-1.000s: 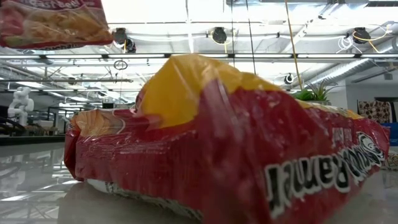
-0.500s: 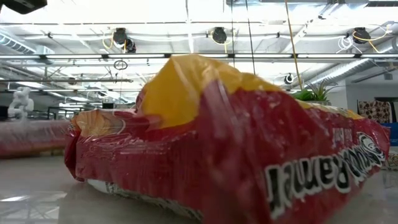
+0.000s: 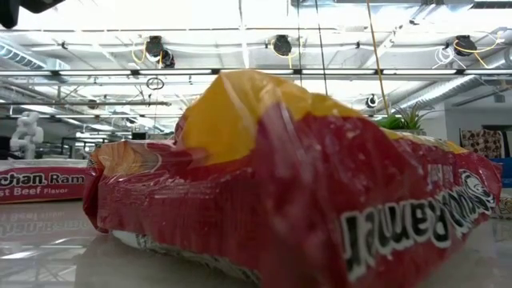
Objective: Sort Maruchan noodles
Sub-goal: Put the top red noodle pack into the white bin
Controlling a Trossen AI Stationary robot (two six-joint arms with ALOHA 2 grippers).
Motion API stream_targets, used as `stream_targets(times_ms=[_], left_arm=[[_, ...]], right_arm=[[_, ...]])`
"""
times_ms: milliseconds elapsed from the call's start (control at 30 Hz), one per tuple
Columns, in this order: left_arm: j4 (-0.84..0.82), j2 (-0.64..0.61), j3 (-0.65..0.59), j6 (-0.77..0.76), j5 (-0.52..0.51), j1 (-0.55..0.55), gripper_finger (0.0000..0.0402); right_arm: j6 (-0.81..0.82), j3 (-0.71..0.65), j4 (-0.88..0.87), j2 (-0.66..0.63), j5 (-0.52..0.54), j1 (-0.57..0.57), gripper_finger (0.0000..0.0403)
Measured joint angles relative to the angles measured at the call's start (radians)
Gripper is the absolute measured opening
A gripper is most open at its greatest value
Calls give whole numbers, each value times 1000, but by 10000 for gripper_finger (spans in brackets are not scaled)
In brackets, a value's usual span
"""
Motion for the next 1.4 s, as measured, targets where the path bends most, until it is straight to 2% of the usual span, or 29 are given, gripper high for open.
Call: stream_targets(times_ms=[200,267,400,467,533,633,733,967,1133,1267,1400], left_arm=[[45,156,0,-43,0,1,93],[41,205,0,-80,2,1,93],[35,263,0,-98,50,0,93],[36,266,0,-99,59,0,93],[36,264,0,-110,35,2,93],[36,264,0,-132,-24,1,93],[37,264,0,-160,-42,-2,93],[36,257,0,-302,4,-6,93],[36,250,0,-427,7,-18,93],[37,250,0,-449,-10,-40,93],[38,250,0,-453,-51,-48,93]], right_arm=[[7,0,0,0,-1,0,194],[48,-1,-11,0,-43,-4,194],[233,-12,-154,14,-361,-83,191],[324,-2,-250,37,-444,-158,184],[420,19,-358,56,-530,-229,173],[533,71,-483,105,-748,-341,156],[547,135,-522,188,-937,-432,145],[485,334,-536,433,-1248,-553,145],[406,475,-542,599,-1280,-577,154],[341,559,-543,704,-1278,-576,163],[342,608,-539,772,-1281,-580,175]])
